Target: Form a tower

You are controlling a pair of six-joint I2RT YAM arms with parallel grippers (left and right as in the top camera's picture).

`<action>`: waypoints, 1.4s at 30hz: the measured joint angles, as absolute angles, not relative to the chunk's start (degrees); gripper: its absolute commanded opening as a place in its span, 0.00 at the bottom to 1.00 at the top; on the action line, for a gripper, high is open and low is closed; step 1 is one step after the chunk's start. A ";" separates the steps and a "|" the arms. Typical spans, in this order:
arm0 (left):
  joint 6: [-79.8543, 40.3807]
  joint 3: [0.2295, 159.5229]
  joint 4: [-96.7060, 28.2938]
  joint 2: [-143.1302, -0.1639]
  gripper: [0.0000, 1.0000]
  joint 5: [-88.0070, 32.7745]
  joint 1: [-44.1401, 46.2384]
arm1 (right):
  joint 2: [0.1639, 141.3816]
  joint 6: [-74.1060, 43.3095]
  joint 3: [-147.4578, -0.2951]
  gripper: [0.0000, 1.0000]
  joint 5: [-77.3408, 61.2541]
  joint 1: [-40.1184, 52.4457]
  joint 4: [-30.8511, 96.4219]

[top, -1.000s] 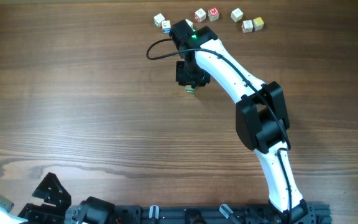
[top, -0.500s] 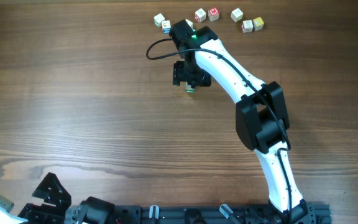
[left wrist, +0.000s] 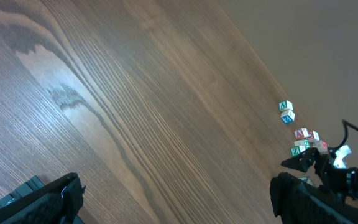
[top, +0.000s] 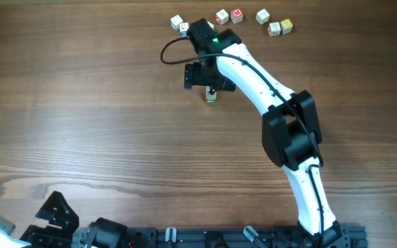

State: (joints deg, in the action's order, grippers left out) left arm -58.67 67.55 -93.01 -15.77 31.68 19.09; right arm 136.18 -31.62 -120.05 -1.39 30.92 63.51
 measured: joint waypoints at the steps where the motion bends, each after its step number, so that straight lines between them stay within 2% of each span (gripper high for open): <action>1: -58.67 67.55 -93.03 -15.77 1.00 31.68 19.09 | 135.41 -31.62 -120.05 0.99 -0.73 30.92 63.18; 6: -58.67 67.55 -93.01 -15.77 1.00 31.68 19.09 | 127.70 -31.62 -120.05 1.00 4.43 30.92 61.34; 16: -58.67 67.55 -93.03 -15.77 1.00 31.68 19.09 | 106.85 -31.59 -120.07 1.00 23.40 30.92 60.86; 24: -58.67 67.55 -93.01 -15.77 1.00 31.68 19.09 | 95.64 -31.62 -120.18 1.00 38.57 30.92 69.14; 29: -58.67 67.55 -93.01 -15.77 1.00 31.68 19.09 | 93.62 -33.12 -120.49 0.99 41.36 27.86 74.89; 33: -58.67 67.55 -93.01 -15.77 1.00 31.68 19.09 | 93.62 -40.34 -120.49 1.00 41.67 20.99 79.92; 42: -58.67 67.55 -93.01 -15.77 1.00 31.68 19.09 | 93.62 -45.47 -120.49 1.00 37.28 10.66 79.90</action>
